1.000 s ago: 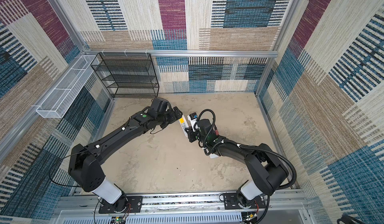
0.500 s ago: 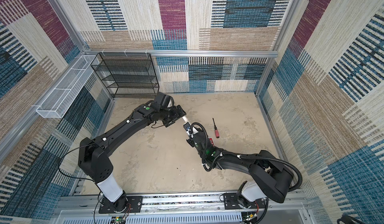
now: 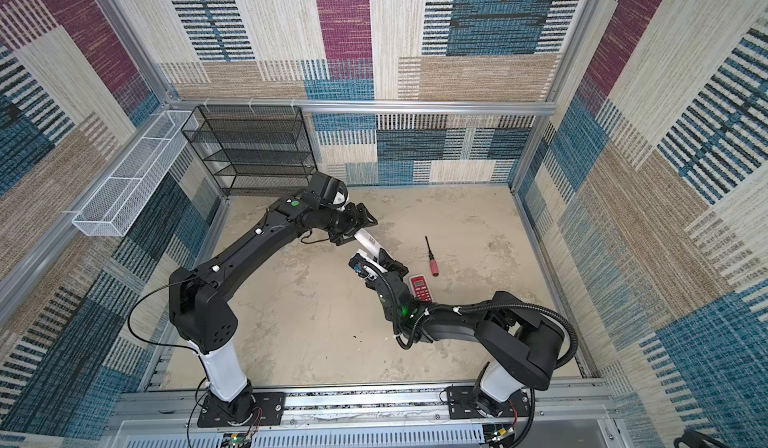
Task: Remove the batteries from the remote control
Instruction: 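Grasp the white remote's lower end with the right gripper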
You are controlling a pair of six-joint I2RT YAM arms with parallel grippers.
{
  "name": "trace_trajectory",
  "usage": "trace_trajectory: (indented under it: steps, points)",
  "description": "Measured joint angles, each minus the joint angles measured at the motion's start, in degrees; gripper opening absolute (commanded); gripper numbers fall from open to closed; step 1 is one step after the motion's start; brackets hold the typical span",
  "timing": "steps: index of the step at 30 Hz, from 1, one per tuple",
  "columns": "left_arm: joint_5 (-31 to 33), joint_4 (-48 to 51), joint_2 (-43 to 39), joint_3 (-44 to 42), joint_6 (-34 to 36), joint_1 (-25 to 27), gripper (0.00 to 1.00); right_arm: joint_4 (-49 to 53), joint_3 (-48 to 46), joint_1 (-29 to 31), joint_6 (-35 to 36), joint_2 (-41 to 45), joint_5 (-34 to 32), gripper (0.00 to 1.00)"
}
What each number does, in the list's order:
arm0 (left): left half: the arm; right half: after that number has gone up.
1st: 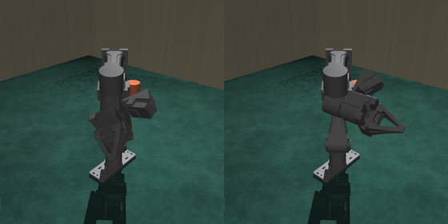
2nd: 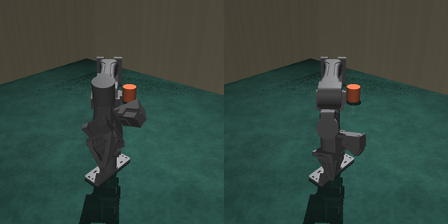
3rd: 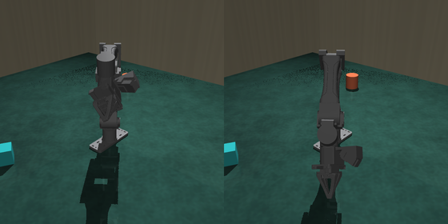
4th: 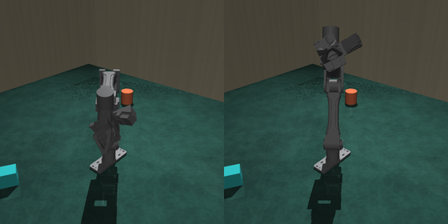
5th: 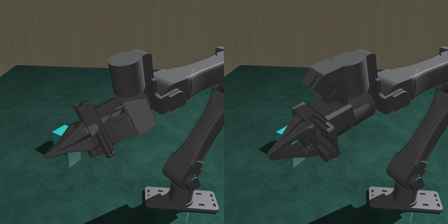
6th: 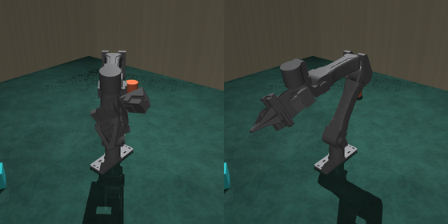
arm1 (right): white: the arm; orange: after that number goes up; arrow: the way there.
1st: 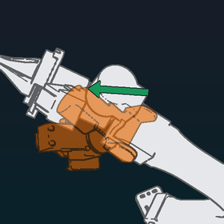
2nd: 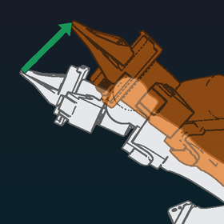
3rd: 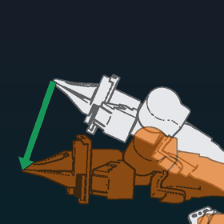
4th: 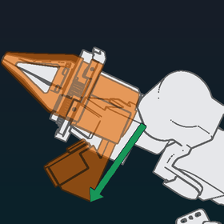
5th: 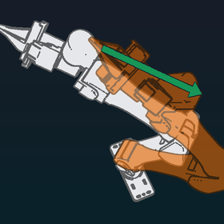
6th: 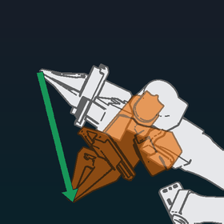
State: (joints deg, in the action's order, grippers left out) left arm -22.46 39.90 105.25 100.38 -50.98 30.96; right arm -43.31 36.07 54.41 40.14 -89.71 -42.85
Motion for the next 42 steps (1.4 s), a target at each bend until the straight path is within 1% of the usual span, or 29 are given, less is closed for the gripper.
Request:
trace_trajectory:
  steps: [11,16,22,28,30,32,34,35,38,42]
  points:
    - [-2.73,3.26,-1.92,-1.4,4.7,-0.5,0.73,-9.49,0.24,3.67,11.43,-4.22,-5.81,0.24]
    - [-3.17,4.57,-4.02,-3.43,6.19,-0.57,0.7,-13.25,-0.7,4.66,15.34,-5.29,-7.72,0.24]
    - [-3.15,4.7,-4.22,-4.13,7.15,-0.83,0.67,-14.91,-0.74,5.2,17.16,-5.25,-8.74,0.24]
    - [-3.17,4.66,-1.66,-2.16,7.91,-0.94,0.64,-15.28,-0.57,6.03,18.01,-4.98,-8.59,0.25]
    - [-3.17,4.37,-1.09,-1.88,8.07,-1.03,0.62,-15.63,-0.46,6.27,18.1,-4.96,-8.5,0.24]
    - [-3.19,4.24,-0.68,-1.86,8.09,-1.09,0.59,-15.8,-0.46,6.38,18.43,-4.96,-8.24,0.2]
    - [-3.26,3.63,-0.22,-1.92,8.07,-1.09,0.5,-15.93,-0.46,6.45,18.43,-4.96,-8.13,0.16]
    - [-3.34,3.34,0.02,-1.92,8.07,-1.11,0.48,-16.0,-0.48,6.49,18.43,-4.96,-8.11,0.15]
    - [-3.54,2.58,0.76,-2.03,8.07,-1.2,0.51,-16.7,-0.74,6.49,18.6,-5.35,-7.72,0.15]
    - [-3.63,1.86,0.9,-2.89,8.09,-1.29,0.5,-16.9,-1.22,6.51,19.06,-5.99,-7.72,0.15]
